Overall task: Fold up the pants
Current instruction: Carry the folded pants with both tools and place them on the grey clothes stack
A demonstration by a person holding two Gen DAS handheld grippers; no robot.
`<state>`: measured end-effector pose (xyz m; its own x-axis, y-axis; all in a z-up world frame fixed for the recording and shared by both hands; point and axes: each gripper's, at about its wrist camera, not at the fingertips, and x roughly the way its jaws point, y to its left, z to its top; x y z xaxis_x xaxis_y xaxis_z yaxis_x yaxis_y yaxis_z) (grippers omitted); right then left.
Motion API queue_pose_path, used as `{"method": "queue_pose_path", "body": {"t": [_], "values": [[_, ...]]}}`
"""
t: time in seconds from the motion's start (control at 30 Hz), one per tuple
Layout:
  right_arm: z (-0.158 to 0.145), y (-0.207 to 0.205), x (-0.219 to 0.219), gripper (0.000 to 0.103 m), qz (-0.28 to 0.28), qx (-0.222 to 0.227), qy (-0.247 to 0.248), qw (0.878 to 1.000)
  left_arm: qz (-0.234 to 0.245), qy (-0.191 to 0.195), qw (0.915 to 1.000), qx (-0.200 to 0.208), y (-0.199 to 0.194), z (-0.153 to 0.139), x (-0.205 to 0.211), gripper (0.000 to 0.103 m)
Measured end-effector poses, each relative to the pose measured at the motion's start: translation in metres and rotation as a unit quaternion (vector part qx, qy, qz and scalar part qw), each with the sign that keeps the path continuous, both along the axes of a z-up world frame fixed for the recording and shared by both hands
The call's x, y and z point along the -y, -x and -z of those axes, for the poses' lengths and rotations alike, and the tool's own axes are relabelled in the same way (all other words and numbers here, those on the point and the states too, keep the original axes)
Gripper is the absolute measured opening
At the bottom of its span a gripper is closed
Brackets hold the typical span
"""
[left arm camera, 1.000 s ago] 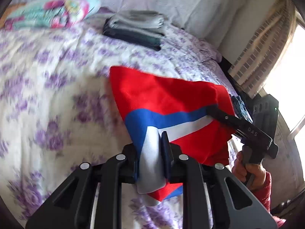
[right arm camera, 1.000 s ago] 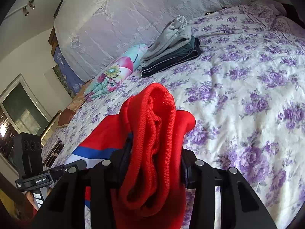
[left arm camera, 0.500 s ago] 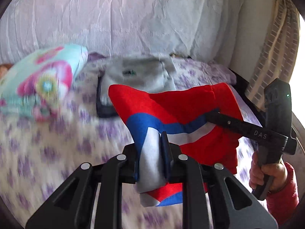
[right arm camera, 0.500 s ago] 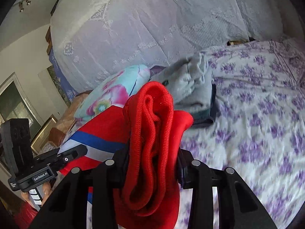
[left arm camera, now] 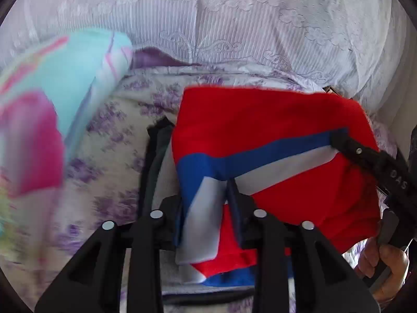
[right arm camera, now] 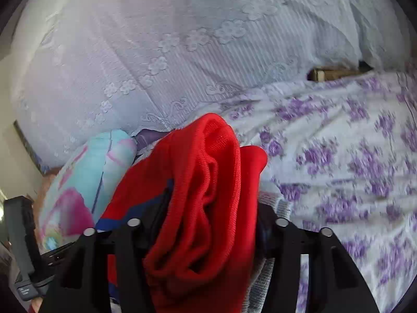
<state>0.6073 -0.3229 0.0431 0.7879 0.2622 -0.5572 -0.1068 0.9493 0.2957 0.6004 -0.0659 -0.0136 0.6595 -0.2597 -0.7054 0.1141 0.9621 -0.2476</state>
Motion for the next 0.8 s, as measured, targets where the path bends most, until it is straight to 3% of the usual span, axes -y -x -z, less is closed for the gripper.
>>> {"method": "queue_pose_path", "body": {"t": [0.07,0.13,0.2,0.23,0.3,0.37,0.43,0.57,0.7,0.77,0.8], "values": [[-0.003,0.003,-0.005,0.061,-0.006,0.006,0.015,1.0,0.0,-0.063,0.997,0.044,0.013,-0.003,0.011,0.039],[-0.009,0.004,-0.008,0.062,-0.012,-0.003,0.025,1.0,-0.004,-0.133,0.9888,0.068,0.024,-0.008,0.024,0.04],[-0.024,0.011,-0.009,0.063,-0.009,-0.001,0.024,1.0,-0.016,-0.162,0.9837,0.076,0.036,-0.016,0.029,0.045],[-0.034,0.024,-0.007,0.065,0.0,0.014,0.011,1.0,-0.016,-0.166,0.9825,0.083,0.047,-0.024,0.028,0.047],[-0.053,0.053,-0.004,0.077,0.014,0.043,-0.009,0.999,-0.02,-0.172,0.9794,0.104,0.073,-0.038,0.024,0.073],[-0.062,0.085,-0.003,0.09,0.018,0.053,-0.013,0.998,-0.049,-0.186,0.9715,0.138,0.107,-0.049,0.021,0.091],[-0.055,0.123,-0.006,0.095,0.031,0.057,-0.017,0.998,-0.071,-0.194,0.9643,0.166,0.145,-0.053,0.018,0.093],[-0.005,0.22,-0.022,0.099,0.07,0.065,0.022,0.995,-0.091,-0.21,0.9536,0.196,0.222,-0.04,0.014,0.098],[0.036,0.283,-0.034,0.099,0.113,0.09,0.07,0.987,-0.08,-0.189,0.9585,0.198,0.275,-0.028,0.003,0.098],[0.024,0.279,-0.043,0.099,0.118,0.075,0.111,0.984,-0.081,-0.177,0.9611,0.196,0.281,-0.031,-0.003,0.098],[0.009,0.282,-0.046,0.099,0.148,0.086,0.128,0.977,-0.08,-0.167,0.9633,0.194,0.278,-0.037,-0.008,0.098]]}}
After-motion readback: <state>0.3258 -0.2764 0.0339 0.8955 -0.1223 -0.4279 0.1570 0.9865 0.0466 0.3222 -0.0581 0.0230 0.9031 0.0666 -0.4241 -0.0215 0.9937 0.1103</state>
